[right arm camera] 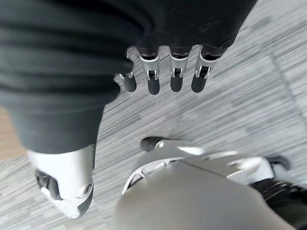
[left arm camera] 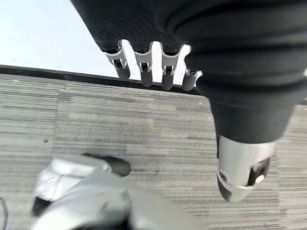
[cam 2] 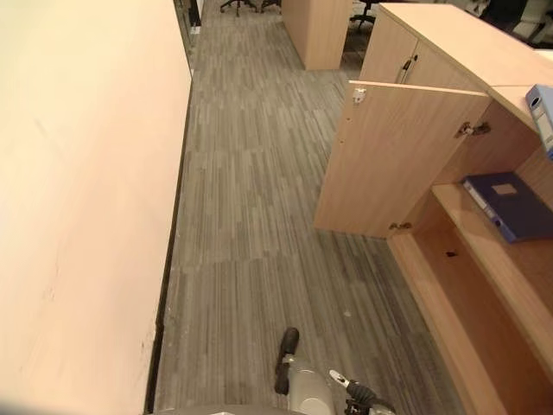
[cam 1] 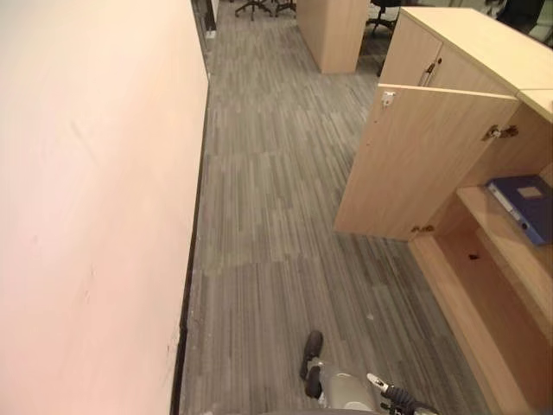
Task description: Put the empty folder in the office cabinet
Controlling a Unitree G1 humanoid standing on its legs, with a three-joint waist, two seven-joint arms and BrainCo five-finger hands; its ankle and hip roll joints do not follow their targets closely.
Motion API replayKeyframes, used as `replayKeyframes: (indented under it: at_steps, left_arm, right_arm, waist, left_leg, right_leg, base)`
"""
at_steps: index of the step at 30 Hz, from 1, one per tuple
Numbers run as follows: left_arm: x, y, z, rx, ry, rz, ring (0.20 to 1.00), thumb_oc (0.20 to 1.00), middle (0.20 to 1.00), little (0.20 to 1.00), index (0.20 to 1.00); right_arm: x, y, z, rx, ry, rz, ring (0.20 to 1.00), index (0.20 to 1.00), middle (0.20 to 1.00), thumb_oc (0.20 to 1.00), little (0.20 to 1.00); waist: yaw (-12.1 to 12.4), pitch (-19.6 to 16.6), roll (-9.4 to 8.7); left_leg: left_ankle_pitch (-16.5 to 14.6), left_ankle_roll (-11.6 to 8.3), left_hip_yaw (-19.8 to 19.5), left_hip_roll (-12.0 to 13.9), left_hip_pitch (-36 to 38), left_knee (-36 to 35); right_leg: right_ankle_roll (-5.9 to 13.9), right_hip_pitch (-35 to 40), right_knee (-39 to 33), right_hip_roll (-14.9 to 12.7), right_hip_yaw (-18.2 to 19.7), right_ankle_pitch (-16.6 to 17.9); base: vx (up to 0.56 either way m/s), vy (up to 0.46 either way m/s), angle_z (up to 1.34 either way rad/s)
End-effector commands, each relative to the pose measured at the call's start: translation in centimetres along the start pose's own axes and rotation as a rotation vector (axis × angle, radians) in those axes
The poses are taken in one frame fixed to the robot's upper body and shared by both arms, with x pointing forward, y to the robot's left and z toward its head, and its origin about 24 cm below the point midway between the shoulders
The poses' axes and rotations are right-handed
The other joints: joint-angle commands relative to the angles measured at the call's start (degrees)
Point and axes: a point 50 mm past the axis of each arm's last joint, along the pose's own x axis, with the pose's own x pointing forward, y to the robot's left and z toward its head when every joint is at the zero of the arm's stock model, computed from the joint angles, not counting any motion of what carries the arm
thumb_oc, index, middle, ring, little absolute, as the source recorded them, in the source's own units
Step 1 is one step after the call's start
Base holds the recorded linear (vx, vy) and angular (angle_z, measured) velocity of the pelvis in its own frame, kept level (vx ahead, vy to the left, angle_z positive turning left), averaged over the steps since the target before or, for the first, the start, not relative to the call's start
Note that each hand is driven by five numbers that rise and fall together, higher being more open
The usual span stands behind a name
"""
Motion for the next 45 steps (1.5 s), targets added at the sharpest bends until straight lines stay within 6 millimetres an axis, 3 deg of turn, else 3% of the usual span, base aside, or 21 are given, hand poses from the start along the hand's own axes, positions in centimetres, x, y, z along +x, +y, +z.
replayKeyframes:
  at_steps: [1,8,16,17,18,19,20,22,24,26,28,30,31,32,34,35,38,45]
  left_arm:
    - [0.2,1.4,1.4,0.006,-0.041,0.037,1.0,1.0,1.0,1.0,1.0]
    - [0.3,0.6,2.2,0.033,-0.06,0.022,1.0,1.0,1.0,1.0,1.0]
    - [0.4,0.4,4.0,0.034,-0.116,0.027,1.0,1.0,1.0,1.0,1.0]
    - [0.4,0.2,4.5,0.034,-0.133,0.022,1.0,1.0,1.0,1.0,1.0]
    - [0.4,-0.1,5.0,0.034,-0.15,0.01,1.0,1.0,1.0,1.0,1.0]
    - [0.4,0.0,5.0,0.034,-0.151,0.01,1.0,1.0,1.0,1.0,1.0]
    - [0.3,-0.1,5.6,0.029,-0.172,0.006,1.0,1.0,1.0,1.0,1.0]
    - [0.3,-0.4,6.1,0.025,-0.194,-0.002,1.0,1.0,1.0,1.0,1.0]
    - [0.3,-0.7,6.5,0.032,-0.212,-0.013,1.0,1.0,1.0,1.0,1.0]
    - [0.2,-0.8,7.0,0.033,-0.238,-0.018,1.0,1.0,1.0,1.0,1.0]
    - [0.1,-0.8,7.4,0.029,-0.256,-0.017,1.0,1.0,1.0,1.0,1.0]
    - [0.1,-0.9,7.6,0.037,-0.267,-0.018,1.0,1.0,1.0,1.0,1.0]
    - [0.1,-0.9,7.6,0.037,-0.267,-0.018,1.0,1.0,1.0,1.0,1.0]
    - [0.1,-1.2,7.7,0.037,-0.269,-0.027,1.0,1.0,1.0,1.0,1.0]
    - [0.1,-1.4,7.4,0.038,-0.26,-0.039,1.0,1.0,1.0,1.0,1.0]
    - [0.2,-1.5,7.0,0.039,-0.244,-0.043,1.0,1.0,1.0,1.0,1.0]
    - [0.2,-1.3,6.8,0.064,-0.237,-0.041,1.0,1.0,1.0,1.0,1.0]
    - [0.1,-0.8,7.9,0.111,-0.269,-0.028,1.0,1.0,1.0,1.0,1.0]
  right_arm:
    - [0.0,-0.5,0.3,0.026,-0.009,-0.02,1.0,1.0,1.0,1.0,1.0]
    - [-0.3,-1.8,-0.1,0.034,0.0,-0.064,1.0,1.0,1.0,1.0,1.0]
    - [-0.5,-2.9,0.0,0.101,-0.015,-0.113,1.0,1.0,1.0,1.0,1.0]
    - [-0.6,-3.1,-0.2,0.128,-0.016,-0.127,1.0,1.0,1.0,1.0,1.0]
    - [-0.7,-3.3,-0.4,0.149,-0.014,-0.137,1.0,1.0,1.0,1.0,1.0]
    - [-0.7,-3.3,-0.4,0.149,-0.014,-0.136,1.0,1.0,1.0,1.0,1.0]
    - [-0.7,-3.6,-0.4,0.164,-0.017,-0.149,1.0,1.0,1.0,1.0,1.0]
    - [-0.8,-4.0,-0.4,0.169,-0.016,-0.162,1.0,1.0,1.0,1.0,1.0]
    - [-0.9,-4.2,-0.3,0.171,-0.018,-0.173,1.0,1.0,1.0,1.0,1.0]
    - [-0.9,-4.3,-0.3,0.168,-0.019,-0.18,1.0,1.0,1.0,1.0,1.0]
    - [-0.9,-4.4,-0.4,0.146,-0.013,-0.182,1.0,1.0,1.0,1.0,1.0]
    - [-0.9,-4.3,-0.3,0.124,-0.011,-0.182,1.0,1.0,1.0,1.0,1.0]
    - [-0.9,-4.3,-0.3,0.125,-0.011,-0.182,1.0,1.0,1.0,1.0,1.0]
    - [-1.0,-4.5,-0.5,0.115,-0.008,-0.188,1.0,1.0,1.0,1.0,1.0]
    - [-1.0,-4.6,-0.9,0.113,0.002,-0.186,1.0,1.0,1.0,1.0,1.0]
    - [-1.1,-4.7,-1.3,0.113,0.012,-0.185,1.0,1.0,1.0,1.0,1.0]
    - [-1.2,-4.6,-2.3,0.13,0.041,-0.186,1.0,1.0,1.0,1.0,1.0]
    - [-0.8,-3.4,-1.7,0.132,0.031,-0.147,1.0,1.0,1.0,1.0,1.0]
  waist:
    - [0.4,-0.9,-3.06]
    - [-1.0,-1.7,-1.61]
    - [-3.5,-2.3,0.18]
    - [-4.3,-2.5,-0.14]
    - [-4.4,-2.2,-0.7]
    - [-4.5,-2.3,-0.94]
    - [-3.9,-1.6,-2.65]
    - [-3.1,-0.7,-3.92]
    - [-1.9,0.4,-4.97]
    - [-0.3,1.1,-6.42]
    - [1.1,1.6,-5.97]
    - [2.4,1.3,-4.81]
    - [2.4,1.2,-4.88]
    - [3.0,1.0,-3.79]
    - [2.8,0.4,-2.75]
    - [2.4,-0.1,-2.12]
    - [1.6,-1.4,-2.22]
    - [0.9,-1.3,-2.53]
  left_leg:
    - [-1.7,-1.47,-0.1,-1.7,-3.0,0.6]
    - [-1.7,-3.49,-0.2,1.9,-2.6,-1.0]
    - [5.9,-7.54,2.0,7.1,-3.1,2.7]
    - [9.5,-8.9,4.5,9.1,-4.3,7.8]
    - [12.5,-8.94,6.3,10.0,-6.3,15.7]
    - [12.8,-8.88,6.2,9.7,-6.5,15.6]
    - [15.9,-7.94,6.4,8.6,-10.7,27.0]
    - [15.8,-6.79,8.4,8.5,-15.3,34.1]
    - [12.1,-5.05,10.5,9.0,-20.5,36.5]
    - [8.6,-3.7,10.4,6.7,-27.1,33.4]
    - [8.2,-4.4,7.7,5.3,-29.2,26.1]
    - [12.3,-6.21,1.5,4.6,-29.4,13.8]
    - [12.7,-6.22,1.4,4.6,-29.3,13.4]
    - [15.9,-7.18,-4.2,4.6,-30.2,7.4]
    - [16.4,-7.53,-6.8,4.8,-29.1,3.3]
    - [16.9,-7.89,-6.9,5.7,-26.6,1.2]
    - [16.3,-6.92,-5.7,5.0,-23.0,-0.6]
    - [13.5,-3.87,-0.7,2.7,-21.7,-1.1]
  right_leg:
    - [7.17,5.5,-13.6,-2.0,0.4,7.6]
    - [4.92,4.0,-9.2,-0.8,0.2,2.8]
    - [2.51,3.1,-5.1,2.2,1.4,-2.1]
    - [1.82,4.7,-5.6,3.3,2.0,-2.9]
    - [0.81,7.5,-6.8,4.7,3.5,-4.0]
    - [0.84,7.4,-6.8,4.4,3.4,-3.9]
    - [-0.28,10.4,-8.2,4.8,5.3,-4.4]
    - [-1.05,13.2,-9.3,4.7,7.0,-5.0]
    - [-1.06,15.7,-10.0,3.9,8.7,-5.3]
    - [-0.36,17.7,-10.9,2.8,11.1,-5.0]
    - [0.47,19.1,-11.4,2.9,13.6,-5.3]
    - [1.0,21.0,-11.9,3.6,16.1,-6.4]
    - [1.0,20.9,-11.9,3.5,16.0,-6.3]
    - [1.0,22.5,-12.0,4.2,18.3,-7.5]
    - [1.03,22.9,-11.7,4.8,19.9,-8.3]
    - [1.09,23.2,-11.6,5.1,20.4,-8.7]
    - [1.72,22.3,-12.4,4.1,22.4,-8.1]
    - [4.15,19.7,-11.5,2.0,26.9,-6.7]
  base:
    - [0.21,-0.139,0.21]
    - [0.13,-0.104,0.04]
    - [0.16,-0.143,-0.01]
    - [0.33,-0.339,-0.33]
    - [0.26,-0.279,-0.34]
    - [0.3,-0.3,-0.23]
    - [0.21,-0.22,-0.17]
    - [0.21,-0.198,-0.57]
    - [0.14,-0.055,-0.88]
    - [0.12,0.033,-0.46]
    - [0.13,0.109,-0.82]
    - [0.17,0.103,-1.3]
    - [0.24,0.099,-0.92]
    - [0.2,0.085,-0.61]
    - [0.21,0.115,-0.61]
    - [0.21,0.212,-0.94]
    - [0.15,0.219,-0.82]
    - [0.02,0.18,-0.55]
